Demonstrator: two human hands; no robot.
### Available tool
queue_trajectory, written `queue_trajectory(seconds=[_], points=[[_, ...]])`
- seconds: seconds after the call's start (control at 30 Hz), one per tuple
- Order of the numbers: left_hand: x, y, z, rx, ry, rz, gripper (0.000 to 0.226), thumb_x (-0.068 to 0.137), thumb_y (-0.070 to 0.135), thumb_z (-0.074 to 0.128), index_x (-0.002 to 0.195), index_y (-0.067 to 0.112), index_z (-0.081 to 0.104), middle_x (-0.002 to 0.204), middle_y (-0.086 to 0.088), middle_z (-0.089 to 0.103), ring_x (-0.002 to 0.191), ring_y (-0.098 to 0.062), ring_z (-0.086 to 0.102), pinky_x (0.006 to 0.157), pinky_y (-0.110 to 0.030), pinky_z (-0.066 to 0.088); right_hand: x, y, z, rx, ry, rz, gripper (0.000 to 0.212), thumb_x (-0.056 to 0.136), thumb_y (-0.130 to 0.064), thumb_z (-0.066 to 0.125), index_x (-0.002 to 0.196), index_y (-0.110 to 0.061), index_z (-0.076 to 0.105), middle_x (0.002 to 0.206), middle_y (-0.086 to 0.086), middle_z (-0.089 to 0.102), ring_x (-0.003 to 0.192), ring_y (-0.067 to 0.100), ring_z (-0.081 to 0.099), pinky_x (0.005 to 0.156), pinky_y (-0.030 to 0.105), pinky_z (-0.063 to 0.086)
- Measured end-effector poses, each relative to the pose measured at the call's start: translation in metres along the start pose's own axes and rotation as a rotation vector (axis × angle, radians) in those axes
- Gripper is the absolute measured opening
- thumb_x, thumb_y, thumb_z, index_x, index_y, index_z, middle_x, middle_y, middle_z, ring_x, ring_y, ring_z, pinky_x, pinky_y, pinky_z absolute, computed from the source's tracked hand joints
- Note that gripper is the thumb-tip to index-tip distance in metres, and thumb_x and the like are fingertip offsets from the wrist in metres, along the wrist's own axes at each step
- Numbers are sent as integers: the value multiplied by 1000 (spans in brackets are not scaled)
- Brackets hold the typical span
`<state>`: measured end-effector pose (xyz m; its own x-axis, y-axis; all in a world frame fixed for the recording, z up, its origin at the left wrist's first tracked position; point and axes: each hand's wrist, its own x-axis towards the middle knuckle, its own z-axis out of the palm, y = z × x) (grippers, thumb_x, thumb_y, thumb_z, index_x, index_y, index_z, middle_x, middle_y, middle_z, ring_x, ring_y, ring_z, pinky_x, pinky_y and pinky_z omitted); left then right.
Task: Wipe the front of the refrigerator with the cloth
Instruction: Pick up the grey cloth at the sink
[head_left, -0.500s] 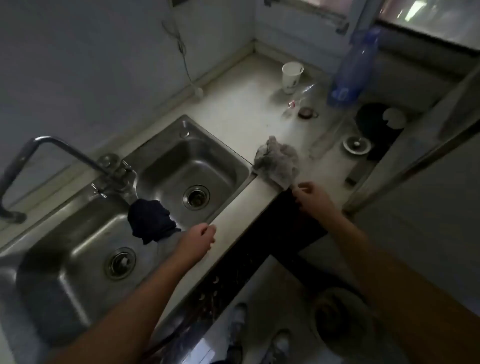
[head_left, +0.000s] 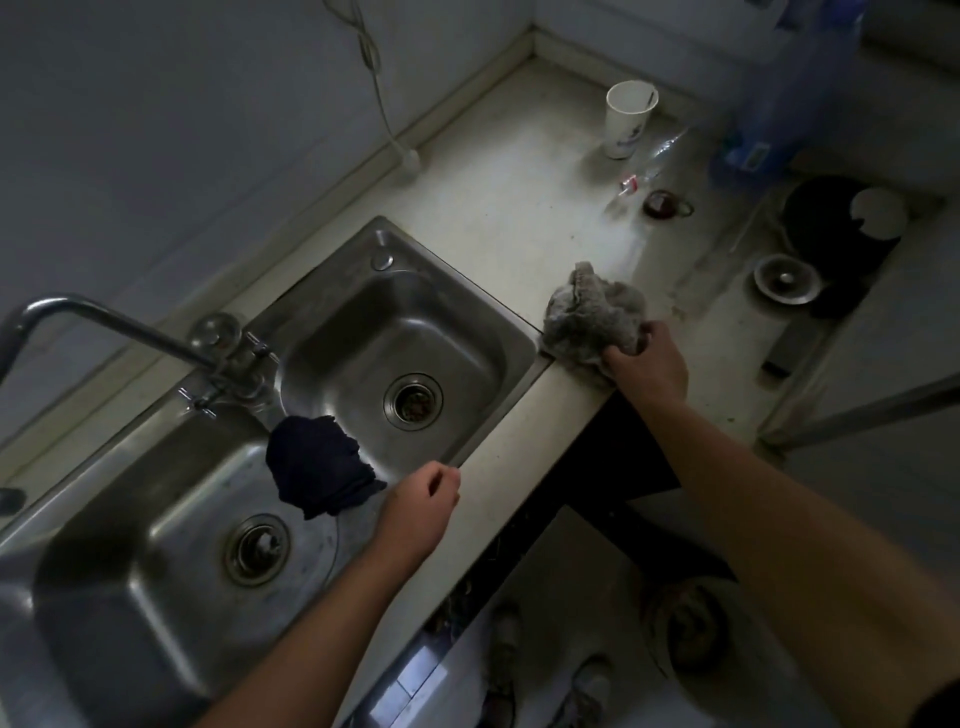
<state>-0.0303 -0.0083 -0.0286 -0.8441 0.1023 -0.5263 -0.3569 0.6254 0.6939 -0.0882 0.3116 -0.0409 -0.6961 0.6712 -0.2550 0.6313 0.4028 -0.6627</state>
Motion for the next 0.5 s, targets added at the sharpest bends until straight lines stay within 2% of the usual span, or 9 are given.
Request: queue_trajectory(seconds=[0.1,0.17,0.23,0.3,0.4,0.5], points=[[-1,-3,-2,-12,-13,-15,38,89,48,50,82,15,67,80,-9,71,82,-33,68,83,-53,56,3,-1,-4,-41,-9,9,44,81,-36,72,120,-19,59,115,10,68,100,30,66,78,32,43],[-3,-4,-3,-9,-20,-10,33,95,42,52,82,16,67,82,-10,71,85,-34,69,83,-52,56,6,-3,-5,-88,-9,17,47,80,-37,72,120,-18,58,122,13,58,101,33,64,81,34,44],[-5,-5,-4,0,-24,3,37,89,49,50,82,17,67,81,-9,71,85,-32,69,82,-51,57,9,-4,-3,-104,-5,4,55,79,-38,74,125,-17,52,128,14,50,104,35,62,85,37,47],[-7,-8,-5,-10,-17,7,43,83,54,47,82,16,67,81,-9,71,84,-32,69,81,-50,57,11,-5,1,-81,-13,-29,62,79,-37,76,131,-16,52,127,15,57,109,33,63,85,35,46],[-10,-16,-7,-17,-18,-5,40,88,49,49,84,14,68,82,-11,71,75,-27,68,76,-45,57,5,-4,2,-30,-46,-37,45,80,-32,76,119,-15,62,108,10,69,99,29,66,78,29,40],[-19,-26,-7,-38,-39,-31,32,99,33,53,87,6,66,73,-10,65,68,-17,60,71,-38,50,-19,5,-6,100,-114,22,32,82,-31,76,106,-13,68,93,5,68,84,24,64,75,31,46]])
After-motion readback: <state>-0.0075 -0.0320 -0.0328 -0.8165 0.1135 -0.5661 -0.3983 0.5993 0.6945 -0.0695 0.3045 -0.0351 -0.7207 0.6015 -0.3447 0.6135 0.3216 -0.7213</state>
